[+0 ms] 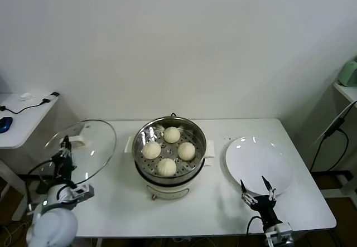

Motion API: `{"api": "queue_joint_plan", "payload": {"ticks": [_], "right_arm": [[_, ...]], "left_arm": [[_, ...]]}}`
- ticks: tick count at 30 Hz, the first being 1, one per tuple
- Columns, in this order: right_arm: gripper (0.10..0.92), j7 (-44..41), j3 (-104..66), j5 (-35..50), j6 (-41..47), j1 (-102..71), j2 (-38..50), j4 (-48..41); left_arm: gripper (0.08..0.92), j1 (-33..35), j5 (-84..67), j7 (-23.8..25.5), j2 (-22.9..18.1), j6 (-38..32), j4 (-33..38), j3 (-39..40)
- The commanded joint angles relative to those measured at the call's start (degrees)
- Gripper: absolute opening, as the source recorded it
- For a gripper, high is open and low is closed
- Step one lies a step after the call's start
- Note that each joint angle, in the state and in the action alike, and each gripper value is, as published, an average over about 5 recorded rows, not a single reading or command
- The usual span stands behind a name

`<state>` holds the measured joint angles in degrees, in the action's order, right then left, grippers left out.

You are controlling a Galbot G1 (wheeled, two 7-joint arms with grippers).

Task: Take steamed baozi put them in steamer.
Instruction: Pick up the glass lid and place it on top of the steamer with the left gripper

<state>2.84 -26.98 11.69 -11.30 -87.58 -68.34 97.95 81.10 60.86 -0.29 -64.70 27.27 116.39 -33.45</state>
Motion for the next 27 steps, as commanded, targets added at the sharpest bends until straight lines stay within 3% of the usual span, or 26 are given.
{"api": "queue_joint_plan", "payload": {"ticks": [1, 10, 27], "right_arm": [[0.823, 0.2, 0.41, -0.48, -0.46, -0.02, -0.17, -0.02], [0.823, 0.19, 0.73, -0.8, -1.73, -0.08, -0.78, -1.24], [0.823, 0.29, -1.88, 0.55, -4.71, -1.56, -0.83, -1.87]], "left_arm": [[0.133, -5.17, 15.36, 10.49, -4.36, 13.01, 10.36, 19.96], [0.133, -11.54, 20.92, 13.62, -12.75, 15.37, 4.87, 30.14], [0.134, -18.62, 29.57, 13.43, -24.11, 16.54, -6.39, 37.79]]}}
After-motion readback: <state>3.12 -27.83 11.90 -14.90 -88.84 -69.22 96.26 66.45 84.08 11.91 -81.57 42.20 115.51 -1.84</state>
